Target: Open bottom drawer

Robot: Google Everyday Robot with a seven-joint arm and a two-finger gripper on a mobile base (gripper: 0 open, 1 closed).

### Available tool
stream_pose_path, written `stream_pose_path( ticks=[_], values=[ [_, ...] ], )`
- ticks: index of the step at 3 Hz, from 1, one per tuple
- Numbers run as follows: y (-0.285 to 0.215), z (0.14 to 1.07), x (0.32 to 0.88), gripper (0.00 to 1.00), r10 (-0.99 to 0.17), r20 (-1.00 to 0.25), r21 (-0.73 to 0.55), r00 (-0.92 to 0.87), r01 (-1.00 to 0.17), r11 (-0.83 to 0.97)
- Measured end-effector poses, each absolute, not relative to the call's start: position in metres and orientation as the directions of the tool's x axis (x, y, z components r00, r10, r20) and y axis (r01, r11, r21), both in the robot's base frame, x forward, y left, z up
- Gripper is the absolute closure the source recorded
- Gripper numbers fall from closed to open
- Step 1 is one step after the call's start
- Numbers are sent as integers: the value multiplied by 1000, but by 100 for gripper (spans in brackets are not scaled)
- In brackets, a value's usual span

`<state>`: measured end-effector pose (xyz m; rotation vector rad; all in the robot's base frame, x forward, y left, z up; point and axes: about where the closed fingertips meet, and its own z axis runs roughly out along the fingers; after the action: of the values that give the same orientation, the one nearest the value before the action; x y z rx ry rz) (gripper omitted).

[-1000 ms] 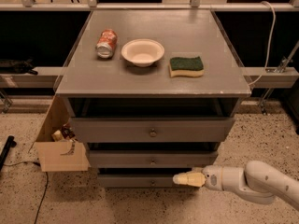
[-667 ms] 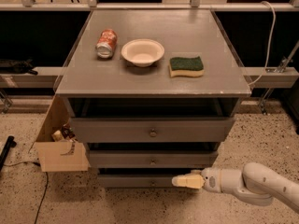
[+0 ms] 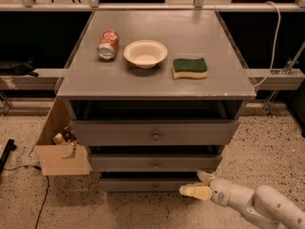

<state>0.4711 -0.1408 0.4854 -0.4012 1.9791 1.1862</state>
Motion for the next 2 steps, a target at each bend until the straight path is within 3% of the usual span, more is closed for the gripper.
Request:
stream_pose_path(
  ticks=[1, 2],
  values=[
    [-145, 496, 469, 0, 120, -851, 486, -511, -682, 547],
    [-145, 499, 470, 0, 114, -862, 468, -493, -692, 549]
  ],
)
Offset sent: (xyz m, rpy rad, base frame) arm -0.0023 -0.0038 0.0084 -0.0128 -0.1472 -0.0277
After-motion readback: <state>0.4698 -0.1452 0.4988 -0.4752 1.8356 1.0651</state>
